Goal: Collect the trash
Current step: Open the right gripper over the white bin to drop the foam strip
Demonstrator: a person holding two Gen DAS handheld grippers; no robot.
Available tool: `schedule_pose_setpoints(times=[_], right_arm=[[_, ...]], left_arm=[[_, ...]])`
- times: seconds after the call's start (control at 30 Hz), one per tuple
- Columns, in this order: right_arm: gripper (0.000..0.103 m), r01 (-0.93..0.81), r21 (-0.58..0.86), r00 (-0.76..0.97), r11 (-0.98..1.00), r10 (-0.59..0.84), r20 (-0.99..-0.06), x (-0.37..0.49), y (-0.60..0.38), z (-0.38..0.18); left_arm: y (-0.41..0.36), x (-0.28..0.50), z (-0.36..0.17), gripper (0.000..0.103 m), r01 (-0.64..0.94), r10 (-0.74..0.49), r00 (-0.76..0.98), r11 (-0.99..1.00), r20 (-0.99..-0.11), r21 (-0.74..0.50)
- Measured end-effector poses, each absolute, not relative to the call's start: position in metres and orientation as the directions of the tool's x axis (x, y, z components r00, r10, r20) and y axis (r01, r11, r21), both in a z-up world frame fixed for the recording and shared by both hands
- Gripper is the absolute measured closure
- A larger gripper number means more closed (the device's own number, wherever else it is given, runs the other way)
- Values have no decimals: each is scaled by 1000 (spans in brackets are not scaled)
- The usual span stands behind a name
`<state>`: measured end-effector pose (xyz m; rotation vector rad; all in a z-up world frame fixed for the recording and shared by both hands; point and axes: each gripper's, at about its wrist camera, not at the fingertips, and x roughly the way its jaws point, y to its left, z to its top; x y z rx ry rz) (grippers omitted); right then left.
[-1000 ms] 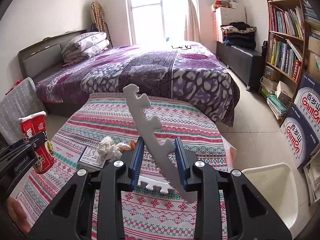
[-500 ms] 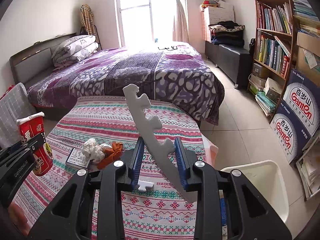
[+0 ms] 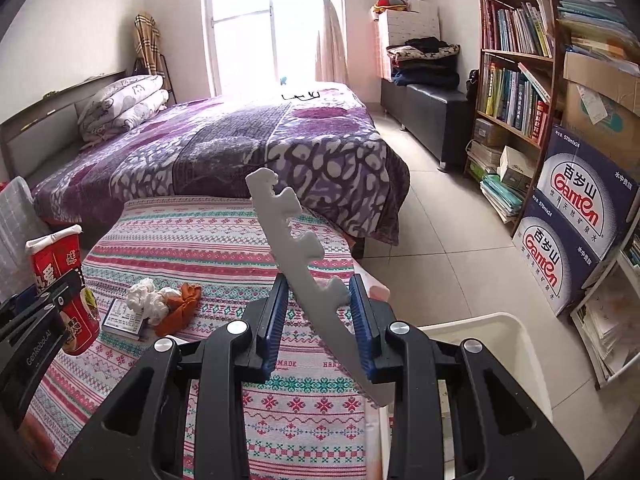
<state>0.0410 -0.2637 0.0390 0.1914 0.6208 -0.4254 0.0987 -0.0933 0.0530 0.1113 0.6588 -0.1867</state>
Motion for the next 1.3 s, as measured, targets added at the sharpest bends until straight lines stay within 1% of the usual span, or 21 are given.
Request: schedule_pose_setpoints(times=[0.57,0.93,1.1,1.13,1.17,1.27,1.3], right_arm=[[73,549,24,657,836,-414,-630,15,-311,30],[73,654,27,561,756,-461,-688,-7,-353,16],[71,715,35,507,698,-484,-714,-19,-372,10],[65,730,32,491,682,-492,-719,-22,-376,9],[55,745,30,477,666,-500,-723,-25,-380,8],[42,779,32,448,626,-519,-728,-33,-391,5],[39,786,32,441,618,-524,-729,-35,-394,5]], left_arm=[[-142,82,45,70,307,-207,756,950,-620,57],[-180,66,38,70,395,-269,731,916,-627,67],[-198,58,33,70,442,-305,709,895,-636,63],[-202,57,32,70,452,-313,704,890,-638,64],[-205,55,31,69,463,-320,699,884,-639,64],[-215,49,28,69,505,-353,673,862,-649,54],[-218,47,27,69,519,-366,662,853,-654,48]])
